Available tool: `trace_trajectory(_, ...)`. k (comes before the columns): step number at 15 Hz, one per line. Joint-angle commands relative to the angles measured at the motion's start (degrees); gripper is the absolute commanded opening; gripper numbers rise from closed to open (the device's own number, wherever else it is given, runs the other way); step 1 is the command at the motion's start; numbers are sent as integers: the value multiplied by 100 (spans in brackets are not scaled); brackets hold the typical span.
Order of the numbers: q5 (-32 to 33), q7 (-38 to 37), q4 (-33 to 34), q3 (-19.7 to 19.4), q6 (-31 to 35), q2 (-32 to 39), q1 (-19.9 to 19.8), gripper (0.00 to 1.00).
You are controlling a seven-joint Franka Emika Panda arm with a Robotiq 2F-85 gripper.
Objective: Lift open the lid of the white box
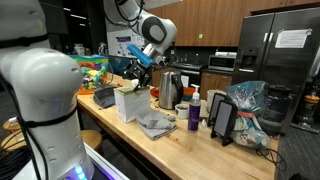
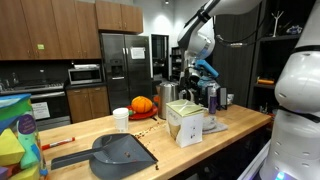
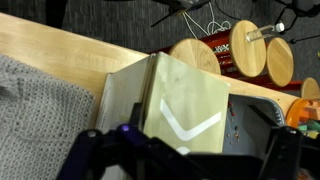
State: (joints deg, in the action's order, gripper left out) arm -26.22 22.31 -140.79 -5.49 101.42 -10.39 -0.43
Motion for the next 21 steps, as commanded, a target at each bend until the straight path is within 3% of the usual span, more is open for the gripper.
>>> trace_trajectory(1,-190,203,151,-54,-210,73,-47,100)
trace_trajectory(21,-484,562,269,-12,-447,8,-20,100)
